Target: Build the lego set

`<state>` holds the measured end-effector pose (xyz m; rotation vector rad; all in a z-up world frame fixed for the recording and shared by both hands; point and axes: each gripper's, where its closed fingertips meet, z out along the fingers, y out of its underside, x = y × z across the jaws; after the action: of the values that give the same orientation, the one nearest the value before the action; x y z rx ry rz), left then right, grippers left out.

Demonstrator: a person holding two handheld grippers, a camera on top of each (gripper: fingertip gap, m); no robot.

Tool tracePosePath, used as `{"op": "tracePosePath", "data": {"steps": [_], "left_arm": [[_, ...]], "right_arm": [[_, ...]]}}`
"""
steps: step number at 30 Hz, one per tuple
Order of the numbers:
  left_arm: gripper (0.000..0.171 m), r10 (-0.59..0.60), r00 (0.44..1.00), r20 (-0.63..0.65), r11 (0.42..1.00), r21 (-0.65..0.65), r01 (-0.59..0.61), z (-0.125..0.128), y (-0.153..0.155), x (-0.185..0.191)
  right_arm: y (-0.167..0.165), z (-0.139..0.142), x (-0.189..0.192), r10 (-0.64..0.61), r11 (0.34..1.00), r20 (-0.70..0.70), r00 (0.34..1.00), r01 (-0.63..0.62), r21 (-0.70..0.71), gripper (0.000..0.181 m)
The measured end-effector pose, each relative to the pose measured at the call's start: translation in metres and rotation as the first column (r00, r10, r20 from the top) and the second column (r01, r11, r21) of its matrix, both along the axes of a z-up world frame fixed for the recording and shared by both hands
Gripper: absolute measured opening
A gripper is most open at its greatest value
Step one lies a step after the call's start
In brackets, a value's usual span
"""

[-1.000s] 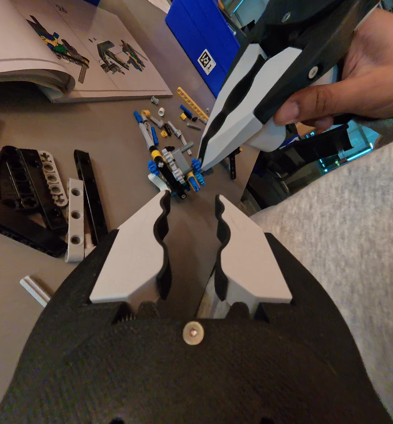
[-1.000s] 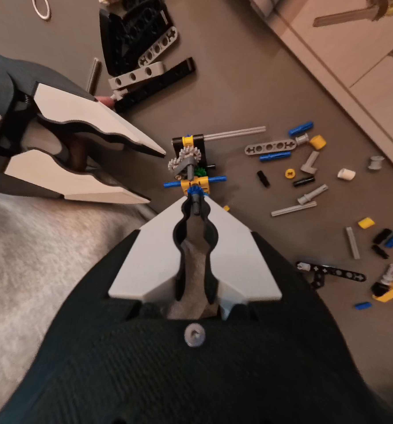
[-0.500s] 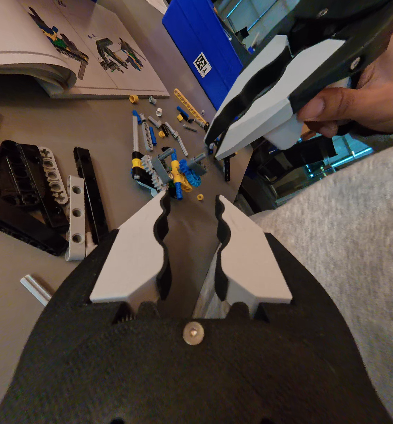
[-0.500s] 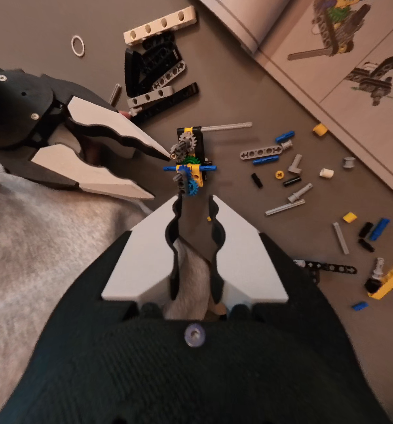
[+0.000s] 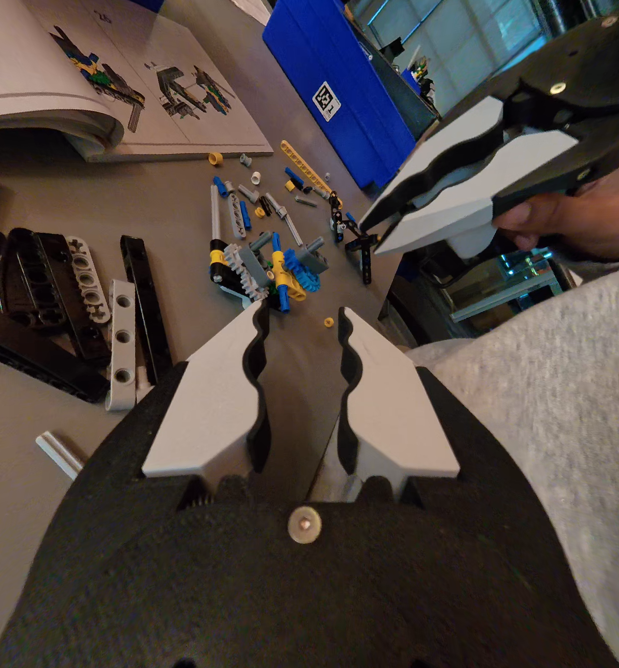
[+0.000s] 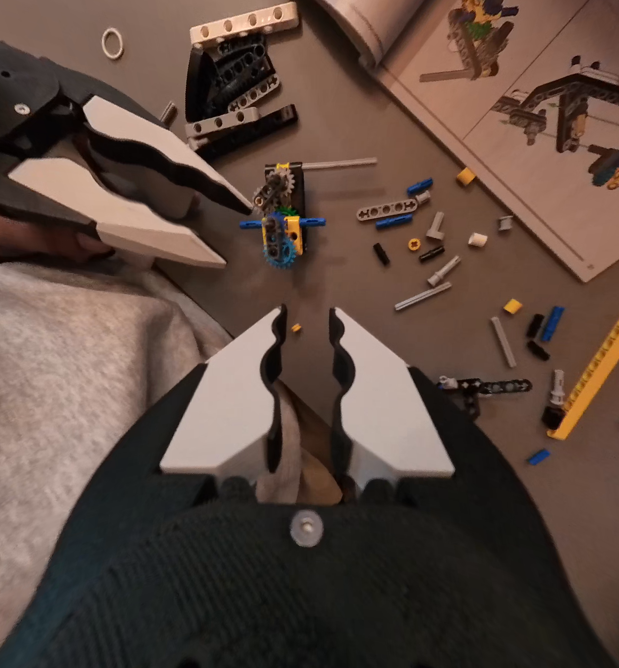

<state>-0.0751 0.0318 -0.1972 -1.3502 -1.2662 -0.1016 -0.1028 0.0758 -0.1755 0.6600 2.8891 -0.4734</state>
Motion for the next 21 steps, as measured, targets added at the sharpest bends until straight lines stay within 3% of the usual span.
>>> {"op": "tracePosePath", "data": {"steps": [11, 17, 21], "left_arm": [[0.031, 0.009, 1.0, -0.015, 1.0, -0.006, -0.009, 0.001, -0.001, -0.001], [0.028, 0.04, 0.997, -0.06, 0.998, 0.041, -0.037, 0.011, -0.005, -0.004], [0.029, 0.066, 0.994, -0.088, 0.994, 0.088, -0.059, 0.018, -0.011, -0.004]], "right_arm": [[0.017, -0.056, 0.035, 0.203, 0.979, -0.158, 0.966, -0.203, 0.019, 0.021], [0.013, -0.064, 0.028, 0.202, 0.977, -0.213, 0.956, -0.212, -0.027, 0.007], [0.01, -0.064, 0.008, 0.162, 0.98, -0.268, 0.95, -0.187, -0.072, 0.006]]}}
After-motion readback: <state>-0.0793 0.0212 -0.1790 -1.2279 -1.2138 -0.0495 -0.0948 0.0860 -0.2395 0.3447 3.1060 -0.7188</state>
